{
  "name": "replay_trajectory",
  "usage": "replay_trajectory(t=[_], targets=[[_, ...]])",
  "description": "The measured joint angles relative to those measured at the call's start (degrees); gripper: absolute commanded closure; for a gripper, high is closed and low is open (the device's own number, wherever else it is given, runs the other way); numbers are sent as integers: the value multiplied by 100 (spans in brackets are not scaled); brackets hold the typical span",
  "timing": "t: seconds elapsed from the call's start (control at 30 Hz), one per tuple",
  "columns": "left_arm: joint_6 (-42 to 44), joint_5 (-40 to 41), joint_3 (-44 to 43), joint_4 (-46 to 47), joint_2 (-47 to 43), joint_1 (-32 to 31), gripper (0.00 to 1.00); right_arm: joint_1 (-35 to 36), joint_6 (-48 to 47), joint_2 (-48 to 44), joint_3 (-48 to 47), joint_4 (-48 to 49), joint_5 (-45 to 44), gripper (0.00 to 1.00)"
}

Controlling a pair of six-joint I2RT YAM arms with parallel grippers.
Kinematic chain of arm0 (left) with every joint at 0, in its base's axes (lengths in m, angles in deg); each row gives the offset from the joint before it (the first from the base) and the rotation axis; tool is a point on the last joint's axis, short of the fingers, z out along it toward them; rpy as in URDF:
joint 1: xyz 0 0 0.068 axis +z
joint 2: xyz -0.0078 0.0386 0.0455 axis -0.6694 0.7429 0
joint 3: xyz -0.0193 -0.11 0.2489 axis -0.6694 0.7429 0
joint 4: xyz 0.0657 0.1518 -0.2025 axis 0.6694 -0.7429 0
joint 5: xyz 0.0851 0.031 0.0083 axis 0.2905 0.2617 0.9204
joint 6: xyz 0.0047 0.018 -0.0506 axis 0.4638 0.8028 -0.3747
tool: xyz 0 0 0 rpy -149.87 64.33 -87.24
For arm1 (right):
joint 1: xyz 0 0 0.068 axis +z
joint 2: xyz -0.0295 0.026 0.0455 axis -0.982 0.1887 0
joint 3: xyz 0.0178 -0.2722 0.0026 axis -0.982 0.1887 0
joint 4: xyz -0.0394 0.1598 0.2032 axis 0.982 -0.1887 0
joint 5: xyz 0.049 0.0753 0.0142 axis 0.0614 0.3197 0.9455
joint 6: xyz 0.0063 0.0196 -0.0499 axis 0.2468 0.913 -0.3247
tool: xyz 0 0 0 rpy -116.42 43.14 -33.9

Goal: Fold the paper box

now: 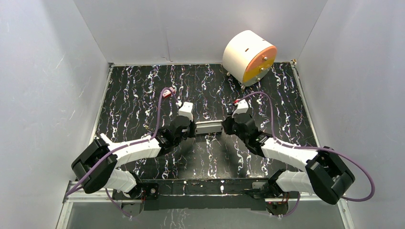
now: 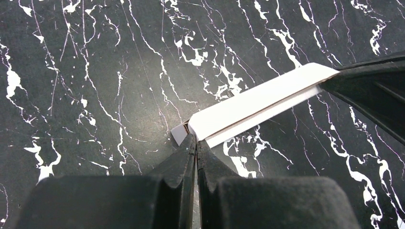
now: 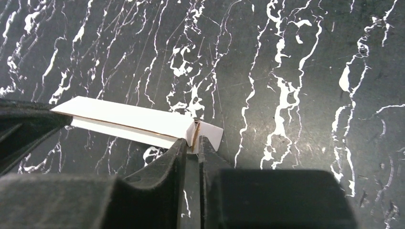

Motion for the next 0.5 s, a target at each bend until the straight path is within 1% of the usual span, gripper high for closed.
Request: replay_trajectory(t=[0.13, 0.3, 0.37, 0.5], targets=[[22, 61, 0, -4, 0, 2, 100, -44, 107, -289, -4, -422, 87, 52], [46, 170, 0, -20, 0, 2, 100, -216, 455, -522, -116, -798, 175, 36], [59, 195, 0, -22, 0, 2, 100, -304, 614, -592, -151, -844, 275, 33], [66, 205, 0, -22, 0, 2, 100, -463, 1005, -636, -232, -885, 461, 32]])
